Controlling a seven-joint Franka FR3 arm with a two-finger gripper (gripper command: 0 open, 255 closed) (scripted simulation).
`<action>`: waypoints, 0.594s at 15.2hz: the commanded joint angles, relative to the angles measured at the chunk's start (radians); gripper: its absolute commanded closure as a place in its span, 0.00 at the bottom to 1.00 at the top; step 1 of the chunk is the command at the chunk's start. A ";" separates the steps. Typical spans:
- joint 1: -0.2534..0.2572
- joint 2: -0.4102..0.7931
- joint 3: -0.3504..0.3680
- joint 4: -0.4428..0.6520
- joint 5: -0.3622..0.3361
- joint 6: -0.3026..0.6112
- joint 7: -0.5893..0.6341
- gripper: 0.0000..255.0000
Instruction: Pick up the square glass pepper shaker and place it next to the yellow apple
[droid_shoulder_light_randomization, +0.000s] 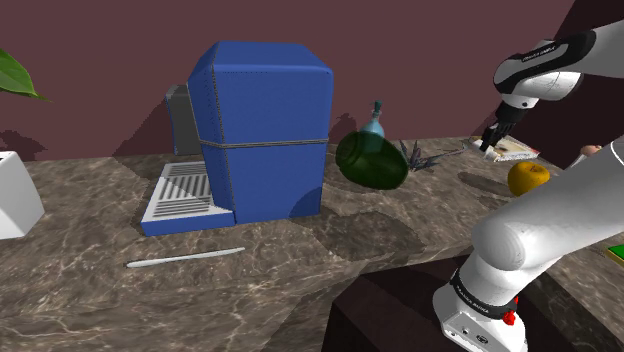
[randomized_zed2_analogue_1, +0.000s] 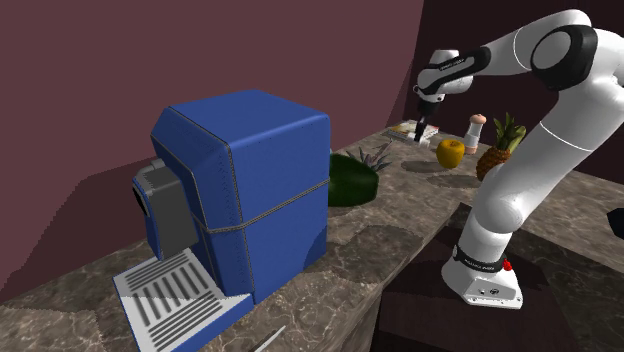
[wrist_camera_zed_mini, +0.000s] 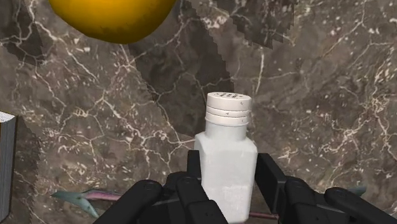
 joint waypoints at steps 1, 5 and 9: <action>0.002 0.009 -0.007 -0.022 0.003 0.030 -0.003 1.00; 0.011 0.041 -0.029 -0.054 0.020 0.090 -0.019 1.00; 0.024 0.079 -0.052 -0.083 0.045 0.150 -0.041 1.00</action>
